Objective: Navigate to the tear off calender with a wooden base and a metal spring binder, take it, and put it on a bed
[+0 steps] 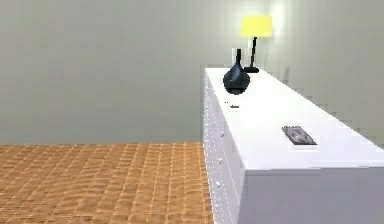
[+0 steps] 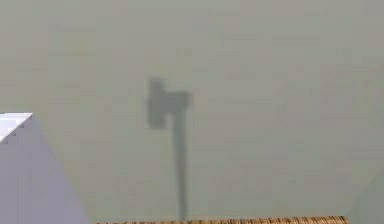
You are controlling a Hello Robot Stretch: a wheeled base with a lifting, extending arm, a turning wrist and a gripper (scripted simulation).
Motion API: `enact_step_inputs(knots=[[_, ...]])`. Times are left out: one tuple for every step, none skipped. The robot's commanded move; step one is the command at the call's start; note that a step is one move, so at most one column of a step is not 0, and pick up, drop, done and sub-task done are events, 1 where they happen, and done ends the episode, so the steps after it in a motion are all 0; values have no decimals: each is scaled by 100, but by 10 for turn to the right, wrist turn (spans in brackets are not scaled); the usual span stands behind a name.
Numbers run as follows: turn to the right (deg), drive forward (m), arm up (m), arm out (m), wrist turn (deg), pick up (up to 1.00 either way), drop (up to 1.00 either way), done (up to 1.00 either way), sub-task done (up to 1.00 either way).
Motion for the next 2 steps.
enact_step_inputs(knots=[[-450, 0, 0, 0, 0, 0, 0, 0, 0], [-150, 0, 0, 0, 0, 0, 0, 0, 0]])
